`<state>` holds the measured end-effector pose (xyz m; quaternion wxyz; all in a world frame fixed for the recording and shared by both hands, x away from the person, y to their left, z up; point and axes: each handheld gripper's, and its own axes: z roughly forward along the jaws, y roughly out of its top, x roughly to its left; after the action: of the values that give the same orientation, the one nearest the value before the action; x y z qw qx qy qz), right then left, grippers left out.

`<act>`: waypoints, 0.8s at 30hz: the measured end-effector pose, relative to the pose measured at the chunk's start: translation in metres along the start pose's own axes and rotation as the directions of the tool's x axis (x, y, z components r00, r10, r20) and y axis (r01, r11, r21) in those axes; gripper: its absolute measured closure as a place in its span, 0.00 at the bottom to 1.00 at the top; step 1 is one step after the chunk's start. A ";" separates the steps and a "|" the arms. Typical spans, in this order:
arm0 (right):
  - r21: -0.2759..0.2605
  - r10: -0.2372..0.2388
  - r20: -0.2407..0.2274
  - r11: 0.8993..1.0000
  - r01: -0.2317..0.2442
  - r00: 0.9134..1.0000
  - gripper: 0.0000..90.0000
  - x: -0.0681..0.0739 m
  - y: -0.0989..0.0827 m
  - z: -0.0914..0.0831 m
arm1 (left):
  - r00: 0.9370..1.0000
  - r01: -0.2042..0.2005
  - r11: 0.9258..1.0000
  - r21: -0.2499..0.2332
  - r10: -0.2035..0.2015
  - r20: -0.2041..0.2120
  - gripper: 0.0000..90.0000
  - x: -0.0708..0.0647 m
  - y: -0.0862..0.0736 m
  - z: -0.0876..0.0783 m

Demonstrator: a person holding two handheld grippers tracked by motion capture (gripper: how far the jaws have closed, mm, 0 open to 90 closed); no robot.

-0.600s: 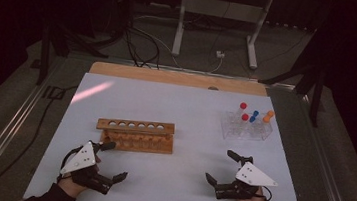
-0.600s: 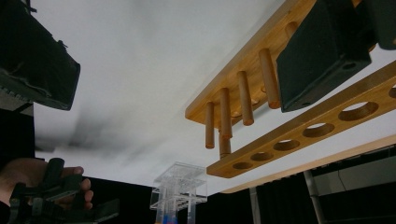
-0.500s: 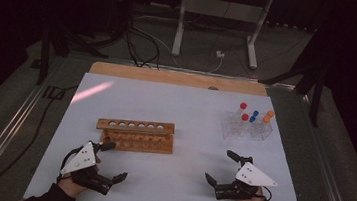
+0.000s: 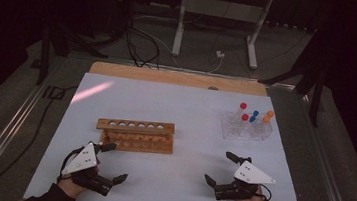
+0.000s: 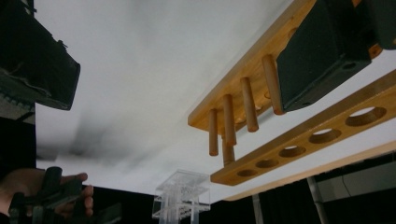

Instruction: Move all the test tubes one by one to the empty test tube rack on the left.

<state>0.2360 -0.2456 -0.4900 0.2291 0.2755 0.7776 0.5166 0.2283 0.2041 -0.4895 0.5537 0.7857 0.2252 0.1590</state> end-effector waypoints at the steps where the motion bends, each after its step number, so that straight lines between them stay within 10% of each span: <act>1: 0.008 0.007 -0.003 1.000 -0.007 1.000 0.00 0.000 0.001 0.000 | 1.000 0.009 1.000 -0.007 -0.009 0.004 0.01 0.000 0.000 0.000; 24: -0.058 -0.009 -0.002 0.998 0.008 1.000 0.00 -0.004 0.051 -0.016 | 1.000 0.023 1.000 -0.014 -0.023 0.001 0.01 0.002 0.000 -0.002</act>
<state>0.2384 -0.2431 -0.4364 0.2382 0.2648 0.7638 0.5383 0.2289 0.2062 -0.4889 0.5610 0.7794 0.2325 0.1538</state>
